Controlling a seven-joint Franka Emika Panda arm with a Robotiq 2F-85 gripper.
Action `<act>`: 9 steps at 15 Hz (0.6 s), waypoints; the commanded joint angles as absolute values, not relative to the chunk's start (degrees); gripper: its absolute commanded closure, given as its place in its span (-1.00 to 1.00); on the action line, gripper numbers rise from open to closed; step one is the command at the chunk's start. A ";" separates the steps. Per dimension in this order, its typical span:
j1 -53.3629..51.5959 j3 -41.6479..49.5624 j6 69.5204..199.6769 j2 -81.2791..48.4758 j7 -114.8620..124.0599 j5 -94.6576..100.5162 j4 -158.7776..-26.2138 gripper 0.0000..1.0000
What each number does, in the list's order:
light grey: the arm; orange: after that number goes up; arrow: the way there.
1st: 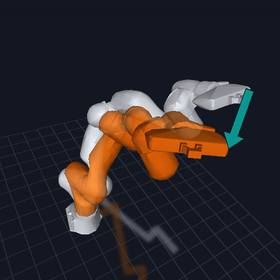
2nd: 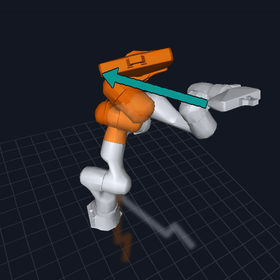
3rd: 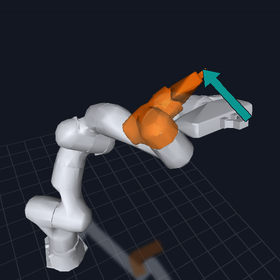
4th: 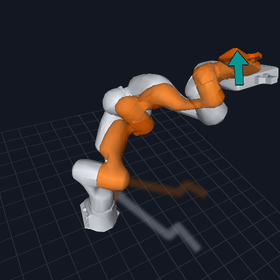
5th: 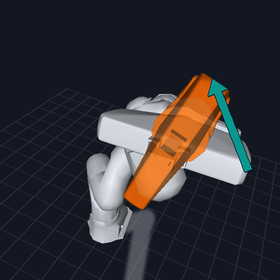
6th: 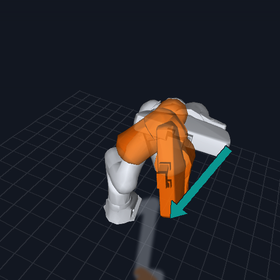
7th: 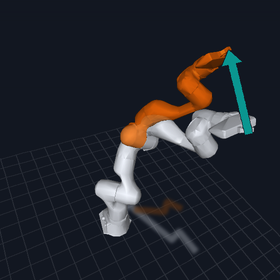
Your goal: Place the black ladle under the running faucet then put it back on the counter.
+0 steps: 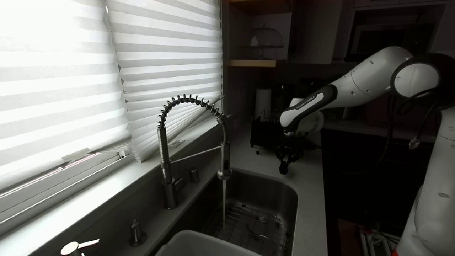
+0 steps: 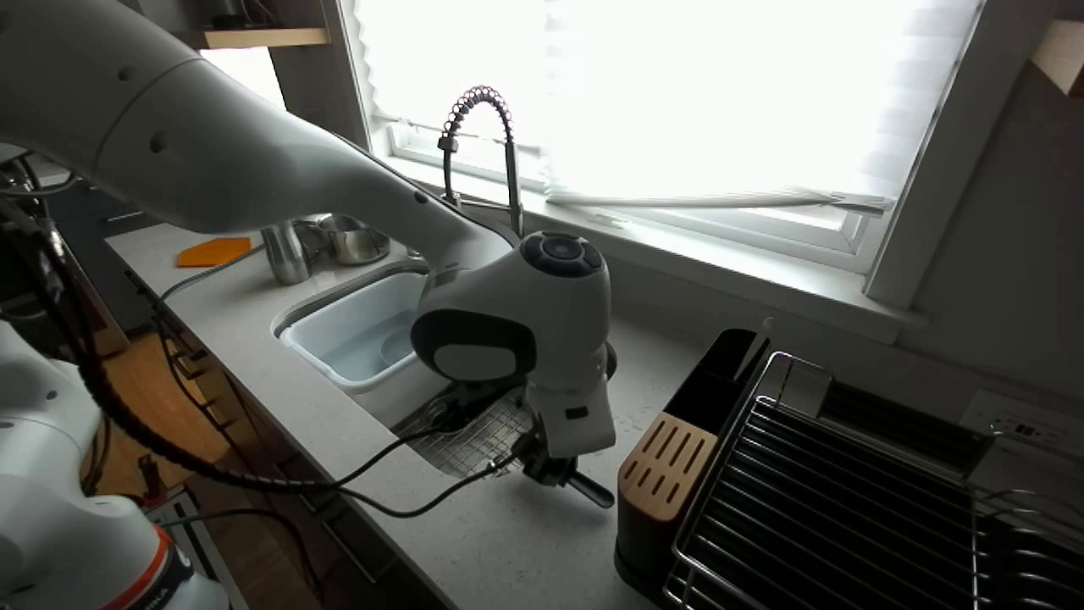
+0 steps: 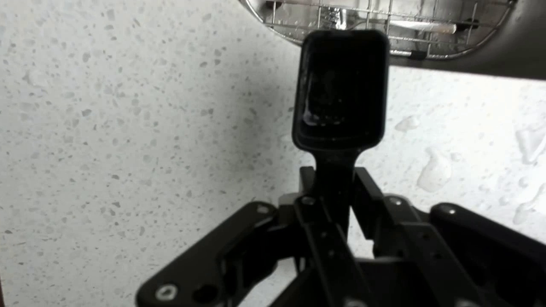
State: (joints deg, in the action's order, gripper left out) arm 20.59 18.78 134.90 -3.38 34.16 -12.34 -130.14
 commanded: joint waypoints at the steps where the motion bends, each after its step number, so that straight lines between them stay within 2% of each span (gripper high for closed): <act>1: 18.34 17.72 129.48 -0.55 33.83 -11.72 -128.81 0.88; 9: 12.14 11.29 122.70 1.04 35.33 -8.83 -124.15 0.88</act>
